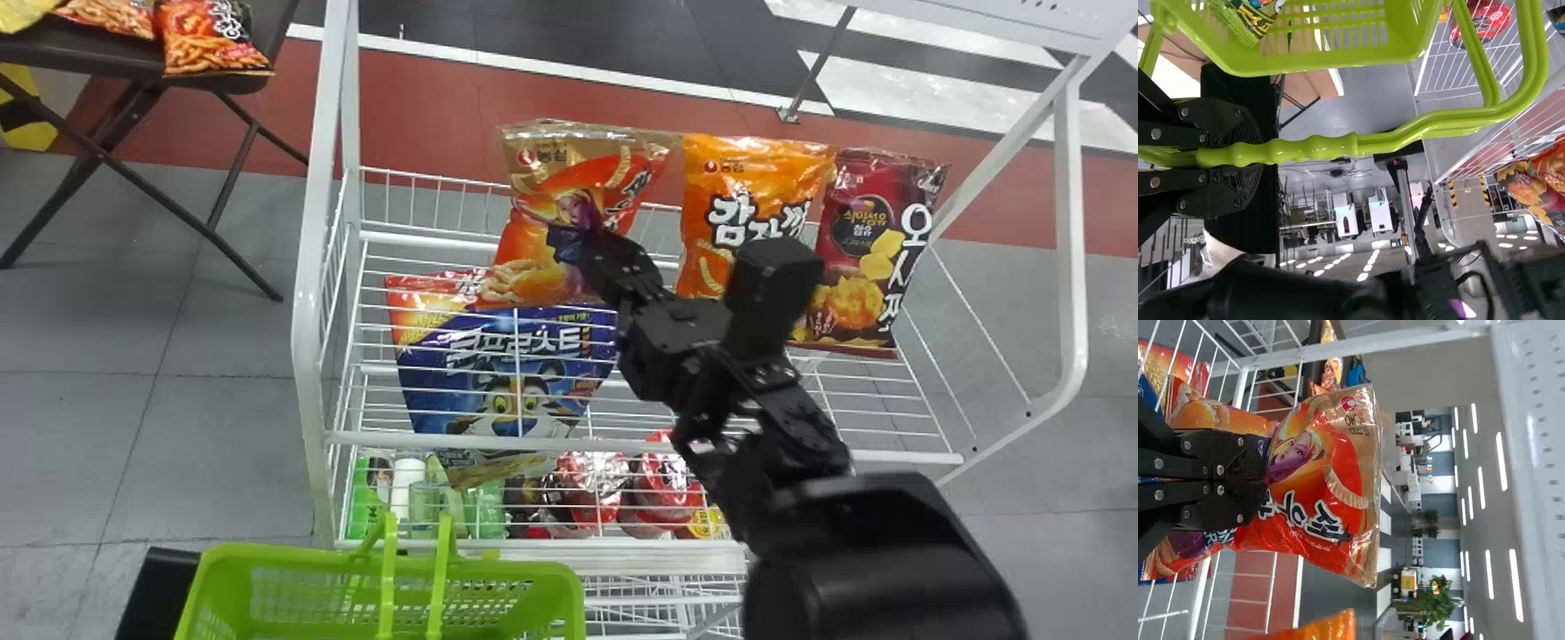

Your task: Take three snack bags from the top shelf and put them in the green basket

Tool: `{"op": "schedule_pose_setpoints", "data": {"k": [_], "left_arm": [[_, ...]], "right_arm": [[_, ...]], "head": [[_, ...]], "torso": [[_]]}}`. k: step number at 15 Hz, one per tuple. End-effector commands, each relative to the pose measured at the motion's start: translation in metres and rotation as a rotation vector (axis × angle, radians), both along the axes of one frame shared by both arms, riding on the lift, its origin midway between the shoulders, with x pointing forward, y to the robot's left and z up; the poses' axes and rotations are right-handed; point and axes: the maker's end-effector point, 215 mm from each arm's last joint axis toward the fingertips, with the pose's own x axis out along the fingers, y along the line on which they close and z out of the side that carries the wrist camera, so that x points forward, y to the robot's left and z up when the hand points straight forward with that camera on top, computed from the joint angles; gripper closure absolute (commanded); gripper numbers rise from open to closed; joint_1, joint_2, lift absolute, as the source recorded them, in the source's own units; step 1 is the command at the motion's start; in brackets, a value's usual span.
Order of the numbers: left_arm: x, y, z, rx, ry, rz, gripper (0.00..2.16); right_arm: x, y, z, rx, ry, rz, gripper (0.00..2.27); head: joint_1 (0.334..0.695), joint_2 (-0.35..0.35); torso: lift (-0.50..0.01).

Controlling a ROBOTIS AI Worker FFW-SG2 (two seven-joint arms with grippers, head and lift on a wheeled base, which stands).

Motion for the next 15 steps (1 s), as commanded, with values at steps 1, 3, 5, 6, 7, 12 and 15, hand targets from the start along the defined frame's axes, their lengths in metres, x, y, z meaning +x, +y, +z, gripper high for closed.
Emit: {"op": "schedule_pose_setpoints", "data": {"k": [1, 3, 5, 6, 7, 12, 15], "left_arm": [[0.001, 0.001, 0.000, 0.004, 0.001, 0.000, 1.55], [0.004, 0.001, 0.000, 0.007, -0.007, 0.001, 1.55], [0.007, 0.002, 0.001, 0.009, -0.012, 0.002, 1.55], [0.008, 0.001, 0.002, 0.008, -0.017, 0.001, 1.55], [0.009, 0.002, 0.001, 0.010, -0.018, 0.003, 1.55], [0.011, 0.002, 0.001, 0.015, -0.023, 0.004, 1.55], [0.009, -0.003, 0.003, 0.013, -0.027, -0.008, 1.55]], "right_arm": [[-0.051, -0.019, 0.008, 0.018, 0.058, 0.004, 2.24], [-0.093, -0.029, 0.004, 0.024, 0.117, 0.011, 2.24], [-0.130, -0.038, -0.002, 0.048, 0.180, 0.023, 2.24], [-0.149, -0.038, -0.014, 0.056, 0.243, 0.039, 2.24], [-0.170, -0.037, -0.031, 0.084, 0.343, 0.059, 2.24], [-0.276, -0.010, -0.109, 0.255, 0.824, 0.158, 2.24], [-0.286, 0.001, -0.140, 0.284, 0.881, 0.166, 2.24]], "head": [[0.695, -0.300], [0.695, -0.350], [0.695, -0.350], [0.695, -0.350], [0.695, -0.350], [0.695, -0.350], [0.695, -0.350]], "torso": [[-0.028], [-0.028], [-0.028], [-0.028], [-0.028], [-0.028], [-0.028]]}}
